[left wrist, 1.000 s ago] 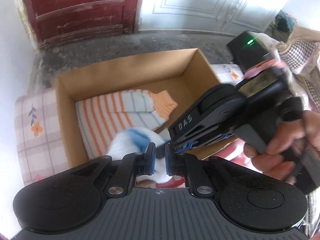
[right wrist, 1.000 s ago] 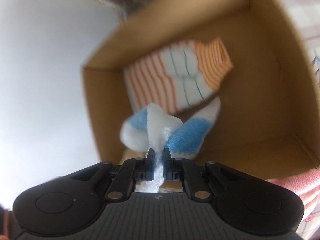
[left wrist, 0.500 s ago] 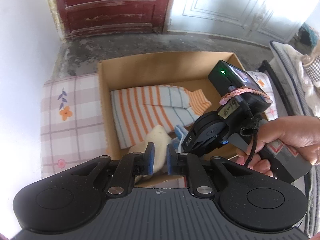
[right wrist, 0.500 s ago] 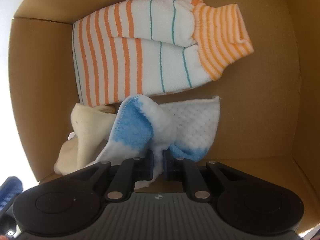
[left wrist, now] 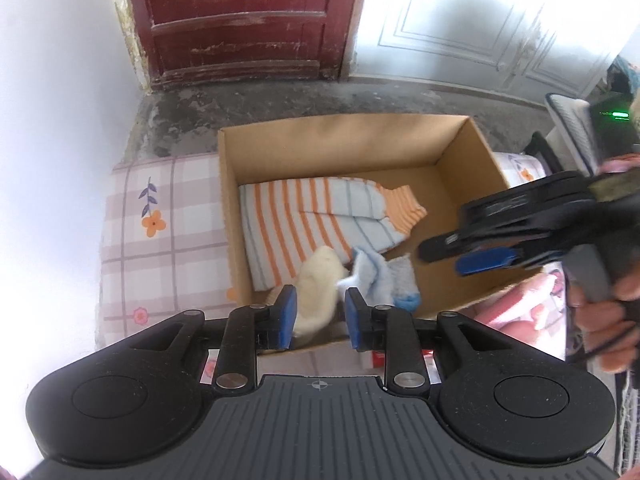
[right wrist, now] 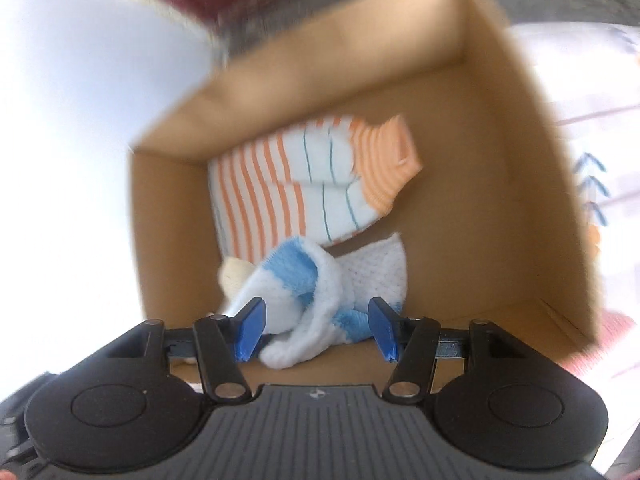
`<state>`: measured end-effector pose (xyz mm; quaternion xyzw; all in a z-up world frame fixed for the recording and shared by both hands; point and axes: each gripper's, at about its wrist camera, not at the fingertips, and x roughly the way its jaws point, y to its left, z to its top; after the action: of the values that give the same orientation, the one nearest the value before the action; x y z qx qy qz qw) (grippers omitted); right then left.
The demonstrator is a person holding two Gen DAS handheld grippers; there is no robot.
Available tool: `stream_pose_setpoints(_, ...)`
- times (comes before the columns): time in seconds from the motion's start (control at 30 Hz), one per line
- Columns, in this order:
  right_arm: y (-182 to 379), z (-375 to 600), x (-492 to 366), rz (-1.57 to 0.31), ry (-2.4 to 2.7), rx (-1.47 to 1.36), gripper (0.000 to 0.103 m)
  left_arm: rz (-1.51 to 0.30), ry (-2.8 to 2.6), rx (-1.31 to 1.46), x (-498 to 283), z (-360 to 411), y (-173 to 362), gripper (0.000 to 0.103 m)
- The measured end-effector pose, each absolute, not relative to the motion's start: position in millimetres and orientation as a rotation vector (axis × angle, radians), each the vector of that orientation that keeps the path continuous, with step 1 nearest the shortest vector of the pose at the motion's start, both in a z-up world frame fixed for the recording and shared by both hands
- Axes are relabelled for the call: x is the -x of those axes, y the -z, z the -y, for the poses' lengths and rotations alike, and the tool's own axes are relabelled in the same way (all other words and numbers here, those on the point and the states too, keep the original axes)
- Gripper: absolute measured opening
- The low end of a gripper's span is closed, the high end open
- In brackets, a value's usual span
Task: Organize soft objects
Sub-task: 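Lower both grippers onto the pink knitted item and close them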
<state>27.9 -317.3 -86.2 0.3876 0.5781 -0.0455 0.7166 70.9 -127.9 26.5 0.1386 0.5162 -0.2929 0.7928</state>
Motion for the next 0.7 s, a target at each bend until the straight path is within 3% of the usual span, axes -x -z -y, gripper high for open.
stream_pose_setpoints(0.27,17.4,380.1,73.1,-0.977,0.202,-1.021,0.061,-1.127,0.838,-0.335,-25.0,169.4,-29.9,0.031)
stream_pose_setpoints(0.33,16.1,392.5,100.3,-0.957,0.261,-1.057,0.061,-1.141,0.915,-0.373,-9.5,186.7,-22.2,0.036)
stream_pose_setpoints(0.7,52.0,446.6,139.3,-0.950,0.399,-1.134,0.061,-1.052,0.986,-0.629,46.5,268.3,41.3,0.035)
